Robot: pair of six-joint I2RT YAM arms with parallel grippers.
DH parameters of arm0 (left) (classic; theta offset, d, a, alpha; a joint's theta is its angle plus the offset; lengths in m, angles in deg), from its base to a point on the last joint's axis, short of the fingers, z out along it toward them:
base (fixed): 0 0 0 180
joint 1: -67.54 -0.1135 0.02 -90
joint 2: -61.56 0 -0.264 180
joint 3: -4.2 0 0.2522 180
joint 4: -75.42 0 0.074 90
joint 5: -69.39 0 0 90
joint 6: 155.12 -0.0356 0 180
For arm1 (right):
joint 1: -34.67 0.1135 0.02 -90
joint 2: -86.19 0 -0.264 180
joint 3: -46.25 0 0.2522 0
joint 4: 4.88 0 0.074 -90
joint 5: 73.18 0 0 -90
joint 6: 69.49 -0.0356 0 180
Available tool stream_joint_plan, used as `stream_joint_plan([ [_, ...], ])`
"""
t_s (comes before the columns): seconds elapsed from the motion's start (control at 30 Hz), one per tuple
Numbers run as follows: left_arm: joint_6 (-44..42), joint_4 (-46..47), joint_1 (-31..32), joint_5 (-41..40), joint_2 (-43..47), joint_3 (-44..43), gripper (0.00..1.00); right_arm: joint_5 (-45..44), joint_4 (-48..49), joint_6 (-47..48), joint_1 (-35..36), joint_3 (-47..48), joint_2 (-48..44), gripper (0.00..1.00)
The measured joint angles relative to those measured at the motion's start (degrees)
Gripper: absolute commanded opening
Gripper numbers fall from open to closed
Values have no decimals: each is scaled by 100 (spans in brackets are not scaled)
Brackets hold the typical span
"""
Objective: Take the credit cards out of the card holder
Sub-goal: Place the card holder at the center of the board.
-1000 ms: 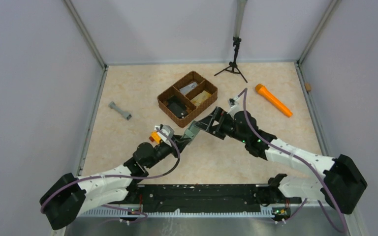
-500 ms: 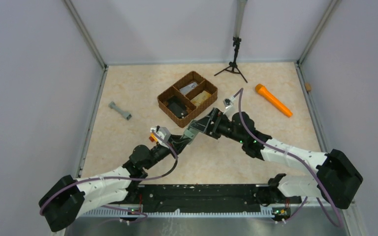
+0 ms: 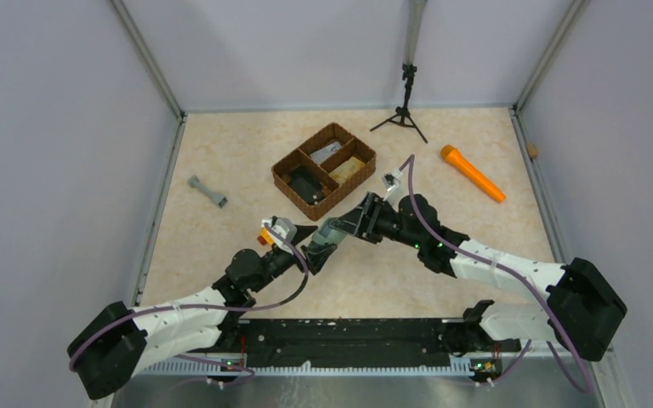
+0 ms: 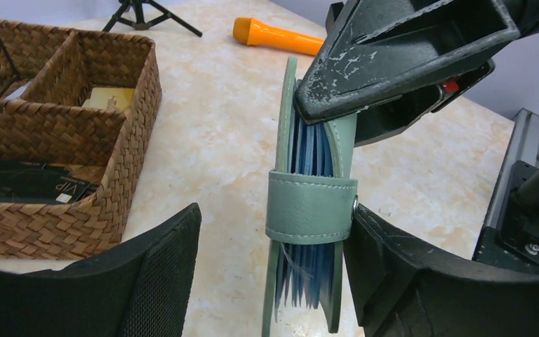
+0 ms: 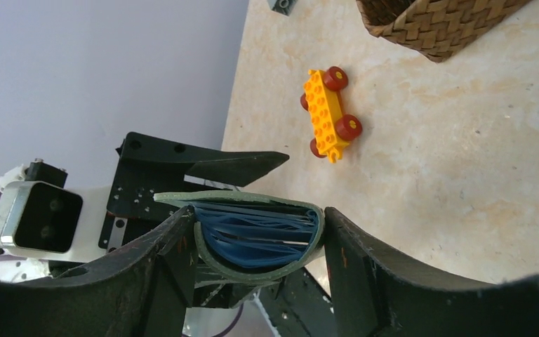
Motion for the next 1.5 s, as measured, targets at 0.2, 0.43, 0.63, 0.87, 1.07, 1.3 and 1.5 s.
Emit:
stream_joint_plan([
  [0.2,-92,-284,7,-153,13,-33,63,-57,-278,138,0,9,0,55],
  [0.43,-109,-621,20,-498,361,-33,62,-273,-723,376,0,116,-55,55],
  [0.63,-96,-619,20,-621,525,-33,47,-476,-1126,658,0,162,-280,52],
  [0.87,-11,-691,15,-640,247,-87,0,-455,-1362,820,0,162,-286,52],
  [1.07,111,-938,15,-833,240,-245,0,-439,-1399,1075,0,162,-286,70],
  [1.3,192,-1335,15,-942,310,-367,0,-850,-1923,1545,-11,188,-308,99],
  [1.5,238,-1475,15,-907,264,-450,2,-1187,-2446,1886,-55,199,-343,99],
])
